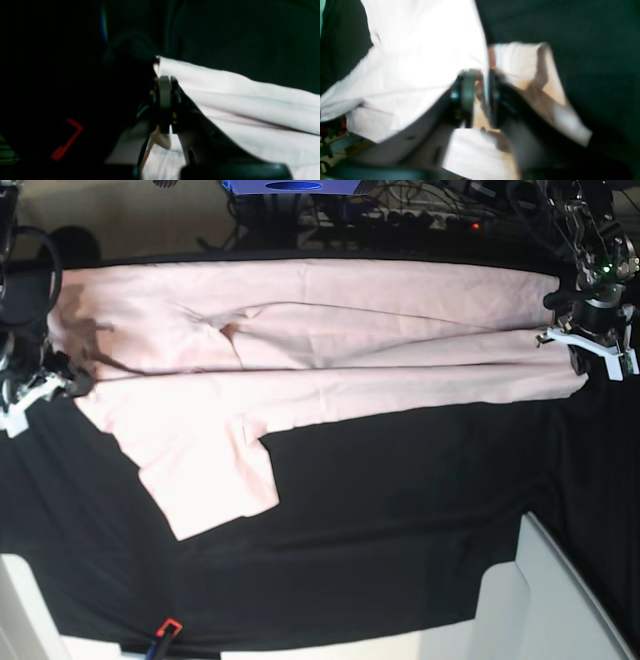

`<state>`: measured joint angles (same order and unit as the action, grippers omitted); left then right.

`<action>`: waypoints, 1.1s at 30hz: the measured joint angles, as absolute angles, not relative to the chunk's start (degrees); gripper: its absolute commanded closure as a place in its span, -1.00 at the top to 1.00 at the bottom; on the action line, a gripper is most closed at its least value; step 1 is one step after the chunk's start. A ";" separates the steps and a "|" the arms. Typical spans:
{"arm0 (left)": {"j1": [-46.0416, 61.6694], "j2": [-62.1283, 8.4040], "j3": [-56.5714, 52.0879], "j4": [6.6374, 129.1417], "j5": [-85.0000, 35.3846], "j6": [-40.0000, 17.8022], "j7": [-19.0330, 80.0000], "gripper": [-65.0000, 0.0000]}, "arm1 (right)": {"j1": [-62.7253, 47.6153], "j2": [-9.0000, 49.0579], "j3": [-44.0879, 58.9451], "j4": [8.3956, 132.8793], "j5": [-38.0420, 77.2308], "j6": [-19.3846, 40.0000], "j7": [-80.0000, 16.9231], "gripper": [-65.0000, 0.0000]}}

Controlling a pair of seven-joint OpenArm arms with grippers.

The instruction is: Fold the T-shirt properly

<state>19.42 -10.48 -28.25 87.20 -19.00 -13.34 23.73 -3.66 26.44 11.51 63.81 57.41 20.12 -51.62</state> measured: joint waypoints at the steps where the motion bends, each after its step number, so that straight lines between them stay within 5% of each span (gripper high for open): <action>1: 19.42 -10.48 -28.25 87.09 -18.65 -13.32 23.73 -0.49 | -3.66 26.44 11.51 63.81 57.41 20.12 -51.59 -0.12; 4: 19.20 -10.46 -28.84 87.26 -18.98 -13.30 23.66 -0.05 | -3.66 24.69 15.90 64.62 58.00 20.10 -52.82 0.38; 6: 18.85 -10.57 -30.15 87.61 -19.14 -13.50 24.01 0.04 | -4.56 23.75 19.86 67.70 57.93 19.92 -55.37 0.40; 12: 12.03 -12.78 -33.19 87.55 -18.65 -12.36 30.70 0.05 | 1.48 24.16 21.98 72.18 55.96 20.38 -58.33 0.42; 20: 5.69 -12.43 -32.64 79.33 -18.44 -12.34 32.16 0.03 | 15.84 22.13 9.74 54.04 38.89 21.02 -53.32 0.44; 24: 5.54 -12.69 -32.80 77.80 -18.85 -12.91 31.97 0.03 | 21.02 22.26 4.21 45.08 36.60 21.02 -47.42 0.60; 33: 5.87 -13.85 -33.10 77.52 -18.63 -12.53 31.92 0.03 | 27.55 22.61 -2.50 26.79 35.42 28.12 -38.50 0.60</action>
<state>5.87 -13.85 -33.10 77.52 -18.63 -12.53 31.92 27.55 22.61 -2.50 26.79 35.42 28.12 -38.50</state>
